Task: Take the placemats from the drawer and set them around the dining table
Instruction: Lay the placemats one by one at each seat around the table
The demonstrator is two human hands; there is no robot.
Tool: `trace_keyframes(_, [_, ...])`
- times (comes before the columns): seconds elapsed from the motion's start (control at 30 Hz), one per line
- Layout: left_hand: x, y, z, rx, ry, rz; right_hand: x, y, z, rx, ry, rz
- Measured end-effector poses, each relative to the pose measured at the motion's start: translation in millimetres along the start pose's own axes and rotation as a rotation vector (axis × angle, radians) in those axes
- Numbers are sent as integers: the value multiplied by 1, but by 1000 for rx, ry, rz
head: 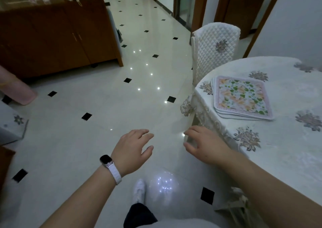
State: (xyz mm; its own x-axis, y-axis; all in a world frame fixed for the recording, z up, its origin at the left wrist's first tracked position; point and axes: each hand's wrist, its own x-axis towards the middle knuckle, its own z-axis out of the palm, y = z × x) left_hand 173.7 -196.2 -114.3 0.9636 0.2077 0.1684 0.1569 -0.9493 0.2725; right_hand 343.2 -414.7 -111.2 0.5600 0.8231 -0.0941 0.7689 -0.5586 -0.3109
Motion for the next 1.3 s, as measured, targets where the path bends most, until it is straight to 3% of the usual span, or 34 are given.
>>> trace_keyframes(0.23, [127,-74,19,-62,-123,227,86,7,-5,19,32,226])
trace_keyframes(0.53, [274,-135,13,-87,-157,544,161,4,-27,29,139,504])
trace_keyframes(0.87, [371,-106,44,-145,-206,765,169,47,-35,32,232,746])
trace_keyframes(1.3, [527,-53,100,-28,-364,776,218,207,-43,156,371,885])
